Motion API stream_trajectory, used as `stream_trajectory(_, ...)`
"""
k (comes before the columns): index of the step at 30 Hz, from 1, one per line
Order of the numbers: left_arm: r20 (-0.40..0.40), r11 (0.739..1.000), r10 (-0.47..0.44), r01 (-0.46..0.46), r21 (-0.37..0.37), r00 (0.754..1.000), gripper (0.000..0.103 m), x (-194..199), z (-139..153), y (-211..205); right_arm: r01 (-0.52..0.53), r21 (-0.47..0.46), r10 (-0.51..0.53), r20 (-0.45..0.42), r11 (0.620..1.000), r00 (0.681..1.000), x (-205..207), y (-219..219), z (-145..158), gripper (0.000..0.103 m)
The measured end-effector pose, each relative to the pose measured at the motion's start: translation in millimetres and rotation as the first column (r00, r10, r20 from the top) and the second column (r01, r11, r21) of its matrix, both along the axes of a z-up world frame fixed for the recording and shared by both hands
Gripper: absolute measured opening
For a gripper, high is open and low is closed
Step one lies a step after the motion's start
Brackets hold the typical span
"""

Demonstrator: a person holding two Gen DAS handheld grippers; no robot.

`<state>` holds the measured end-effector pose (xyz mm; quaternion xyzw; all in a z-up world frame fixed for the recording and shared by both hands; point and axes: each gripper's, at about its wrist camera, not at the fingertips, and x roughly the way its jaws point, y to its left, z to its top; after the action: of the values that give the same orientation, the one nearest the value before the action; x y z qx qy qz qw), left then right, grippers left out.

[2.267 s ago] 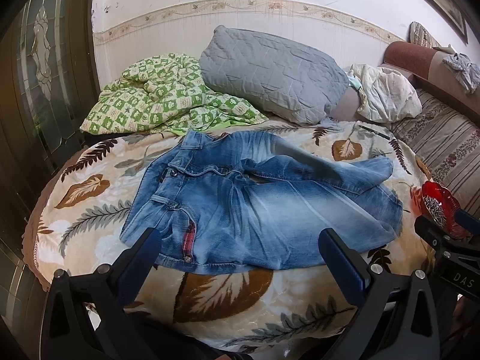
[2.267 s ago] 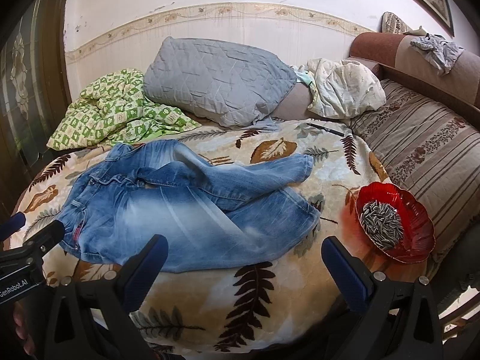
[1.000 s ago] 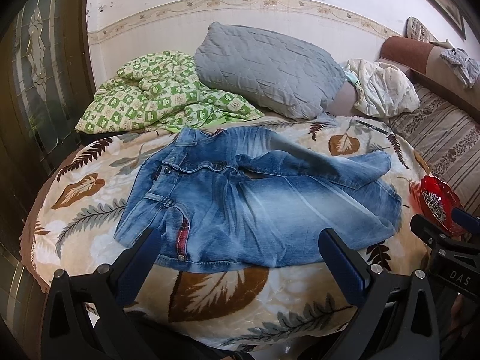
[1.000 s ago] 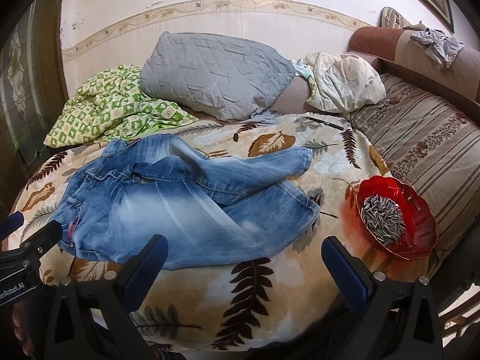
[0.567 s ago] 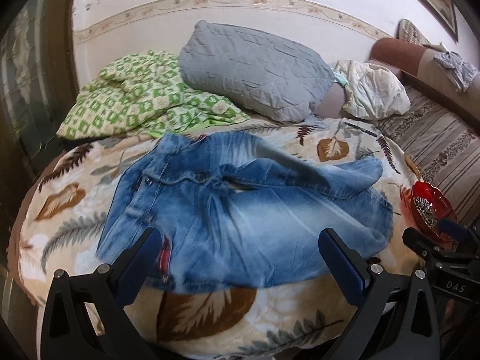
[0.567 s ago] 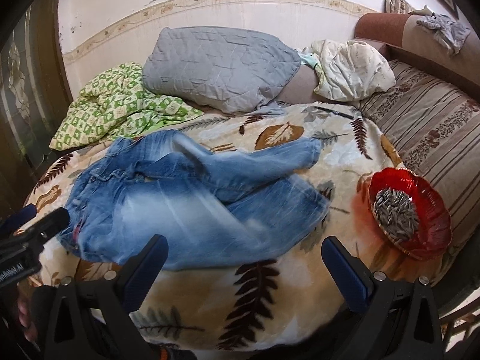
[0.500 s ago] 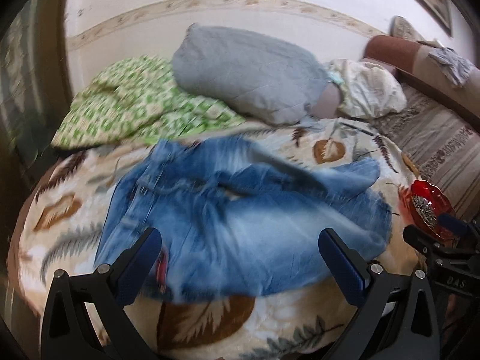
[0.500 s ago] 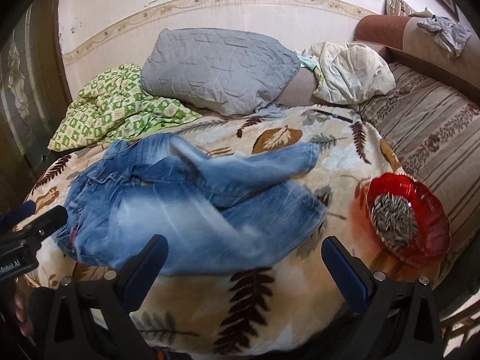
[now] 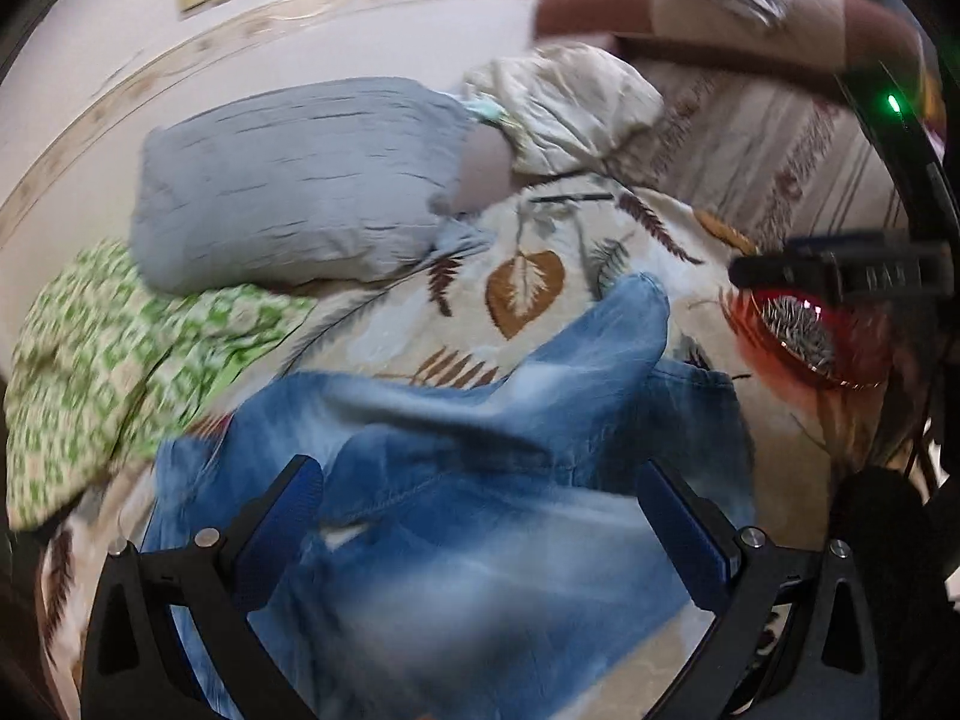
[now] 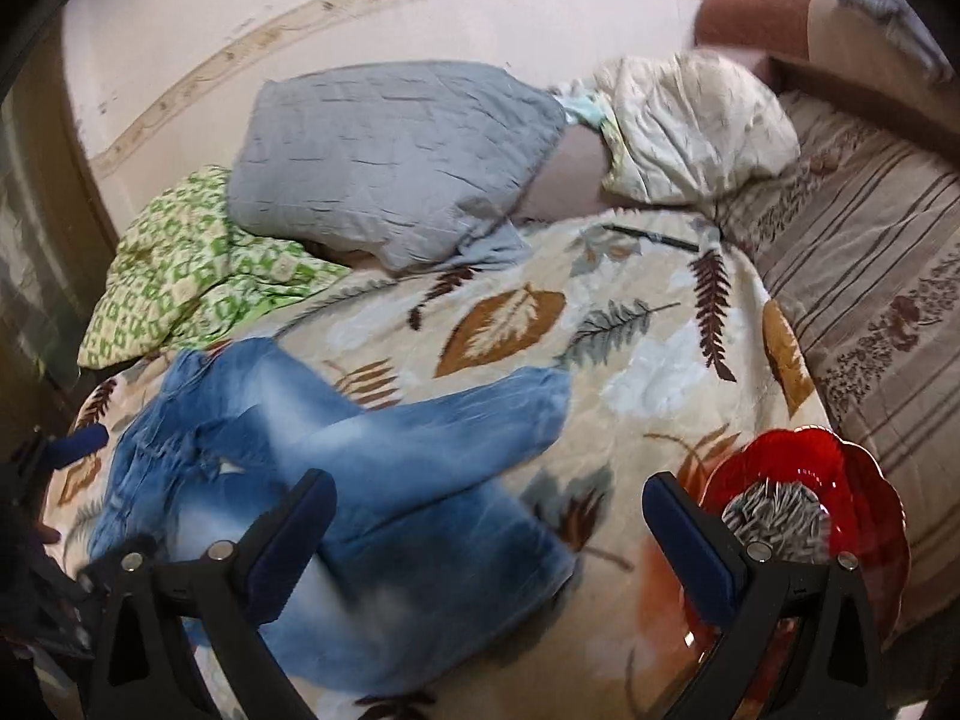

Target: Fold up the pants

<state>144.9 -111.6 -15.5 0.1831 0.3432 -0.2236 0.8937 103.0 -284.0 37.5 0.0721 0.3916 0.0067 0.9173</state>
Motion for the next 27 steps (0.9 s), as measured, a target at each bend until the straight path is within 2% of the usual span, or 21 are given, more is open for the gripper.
stream_trajectory(3,-0.016,1.000,-0.010,0.011,0.027,1.000,0.103,19.8,-13.6,-18.6,0.031,-0.039,-0.032,-0.001,0.999,1.000,14.9,-9.1,-4.4,0.103)
stream_trajectory(6,-0.077,0.998,-0.034,0.038,0.052,0.996,0.103,38.1,-31.5,-35.0,0.044,-0.035,-0.045,-0.022,0.998,0.999,35.4,-15.3,-17.6,0.103)
stream_trajectory(9,-0.119,0.992,-0.093,0.102,0.075,0.989,0.103,45.6,-47.6,-47.6,0.040,0.008,-0.040,-0.075,0.999,0.996,57.1,-21.2,-37.2,0.101)
stream_trajectory(13,-0.173,0.969,-0.168,0.195,0.154,0.970,0.103,57.3,-70.9,-66.6,0.006,0.105,0.010,-0.147,0.994,0.989,90.4,-29.2,-68.3,0.095)
stream_trajectory(14,-0.181,0.965,-0.169,0.200,0.171,0.969,0.103,62.6,-75.8,-69.2,0.010,0.126,0.012,-0.170,0.992,0.985,99.9,-32.1,-78.6,0.091)
stream_trajectory(16,-0.203,0.958,-0.176,0.215,0.189,0.963,0.101,73.6,-85.6,-73.1,0.003,0.181,0.034,-0.200,0.983,0.979,112.8,-35.8,-95.5,0.072)
stream_trajectory(17,-0.230,0.953,-0.193,0.238,0.186,0.954,0.075,77.9,-91.0,-74.4,-0.024,0.225,0.073,-0.213,0.974,0.974,117.0,-35.3,-103.2,0.038)
stream_trajectory(18,-0.285,0.948,-0.206,0.264,0.181,0.936,0.051,82.7,-98.0,-75.5,-0.063,0.279,0.129,-0.225,0.958,0.966,121.0,-33.2,-110.9,0.019)
stream_trajectory(19,-0.317,0.947,-0.187,0.257,0.195,0.930,0.023,86.9,-103.2,-74.4,-0.090,0.317,0.168,-0.229,0.944,0.959,121.3,-29.6,-115.8,0.019)
stream_trajectory(21,-0.332,0.957,-0.170,0.236,0.171,0.928,0.014,89.3,-100.8,-68.4,-0.132,0.315,0.203,-0.204,0.940,0.958,114.5,-20.1,-112.6,0.019)
stream_trajectory(23,-0.316,0.967,-0.161,0.213,0.136,0.935,0.012,87.4,-86.6,-60.9,-0.153,0.293,0.213,-0.185,0.944,0.959,108.3,-13.3,-102.7,0.019)
stream_trajectory(27,-0.220,0.983,-0.175,0.184,0.024,0.960,0.011,83.6,-34.5,-51.1,-0.166,0.265,0.196,-0.092,0.950,0.976,96.0,-17.7,-53.9,0.018)
